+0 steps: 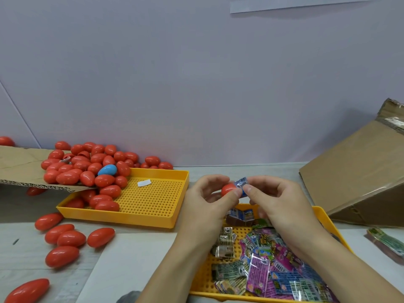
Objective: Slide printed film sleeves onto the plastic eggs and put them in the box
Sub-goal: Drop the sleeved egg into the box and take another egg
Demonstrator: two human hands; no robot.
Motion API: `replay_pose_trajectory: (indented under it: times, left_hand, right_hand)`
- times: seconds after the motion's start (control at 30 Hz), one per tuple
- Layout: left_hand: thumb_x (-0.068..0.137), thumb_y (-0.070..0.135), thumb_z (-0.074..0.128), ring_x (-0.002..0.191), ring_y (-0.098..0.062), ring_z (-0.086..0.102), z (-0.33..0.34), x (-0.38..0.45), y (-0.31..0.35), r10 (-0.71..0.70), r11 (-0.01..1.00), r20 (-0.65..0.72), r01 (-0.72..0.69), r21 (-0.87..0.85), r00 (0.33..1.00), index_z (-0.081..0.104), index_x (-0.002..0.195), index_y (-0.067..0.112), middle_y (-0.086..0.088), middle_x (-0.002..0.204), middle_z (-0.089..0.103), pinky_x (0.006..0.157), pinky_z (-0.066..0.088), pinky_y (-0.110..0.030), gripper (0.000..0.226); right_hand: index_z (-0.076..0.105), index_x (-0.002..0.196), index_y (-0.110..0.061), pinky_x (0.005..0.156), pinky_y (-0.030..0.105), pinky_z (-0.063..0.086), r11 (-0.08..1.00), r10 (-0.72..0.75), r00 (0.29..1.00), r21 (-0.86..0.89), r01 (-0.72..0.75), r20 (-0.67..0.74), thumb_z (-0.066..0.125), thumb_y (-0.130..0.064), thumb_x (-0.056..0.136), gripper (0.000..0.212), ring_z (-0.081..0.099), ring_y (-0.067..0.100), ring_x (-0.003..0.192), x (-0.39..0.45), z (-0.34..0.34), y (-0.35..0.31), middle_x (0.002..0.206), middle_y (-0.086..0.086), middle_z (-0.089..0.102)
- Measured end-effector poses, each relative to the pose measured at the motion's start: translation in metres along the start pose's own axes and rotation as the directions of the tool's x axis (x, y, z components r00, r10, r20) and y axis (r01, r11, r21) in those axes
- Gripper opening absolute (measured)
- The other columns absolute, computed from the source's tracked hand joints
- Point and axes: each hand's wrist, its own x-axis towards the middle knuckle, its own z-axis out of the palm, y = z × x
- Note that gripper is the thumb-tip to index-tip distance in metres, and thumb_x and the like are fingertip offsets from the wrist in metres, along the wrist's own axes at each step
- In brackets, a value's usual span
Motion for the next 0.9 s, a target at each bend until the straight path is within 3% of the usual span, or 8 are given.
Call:
replay_pose_trajectory:
  times: [0.17,0.43,0.63,0.9]
  left_hand:
    - [0.084,0.006,0.076,0.097,-0.021,0.073,-0.0001,0.0,-0.0008,0.009,1.0,-0.016,-0.009,-0.008,1.0,0.066,0.105,0.015,-0.002,0.104,0.074,0.084,0.06,-0.04,0.025]
    - [0.078,0.012,0.082,0.098,-0.01,0.07,-0.0012,-0.0031,0.0024,0.048,0.987,0.029,-0.051,0.15,0.998,0.066,0.104,0.023,0.006,0.104,0.073,0.076,0.059,-0.025,0.033]
    - [0.075,0.012,0.085,0.097,-0.01,0.071,-0.0006,-0.004,0.005,0.045,0.983,0.048,-0.053,0.173,0.998,0.065,0.103,0.024,0.006,0.102,0.074,0.074,0.059,-0.024,0.036]
    - [0.073,0.016,0.086,0.095,-0.003,0.069,0.0011,-0.0057,0.0075,0.065,0.97,0.033,-0.071,0.23,0.997,0.064,0.103,0.025,0.009,0.1,0.073,0.07,0.055,-0.015,0.038]
  right_hand:
    - [0.073,0.096,-0.021,0.055,0.013,0.046,1.0,0.017,1.0,0.008,-0.017,0.007,0.07,-0.02,0.087,0.01,0.059,-0.006,0.058,0.0001,0.0008,-0.0005,0.064,-0.018,0.068]
    - [0.076,0.08,-0.021,0.047,0.008,0.041,1.0,-0.002,1.0,0.003,0.002,-0.002,0.068,-0.023,0.089,0.013,0.056,-0.006,0.049,-0.0012,0.0012,-0.0048,0.058,-0.015,0.065]
    - [0.076,0.081,-0.021,0.048,0.009,0.042,1.0,0.017,1.0,0.002,-0.017,0.006,0.067,-0.024,0.09,0.013,0.057,-0.007,0.051,-0.0012,0.0017,-0.0046,0.061,-0.014,0.067]
    - [0.078,0.08,-0.026,0.06,0.018,0.043,0.995,0.09,0.996,0.045,-0.09,0.015,0.068,-0.029,0.088,0.013,0.063,-0.004,0.062,-0.0017,0.002,-0.005,0.079,-0.007,0.075]
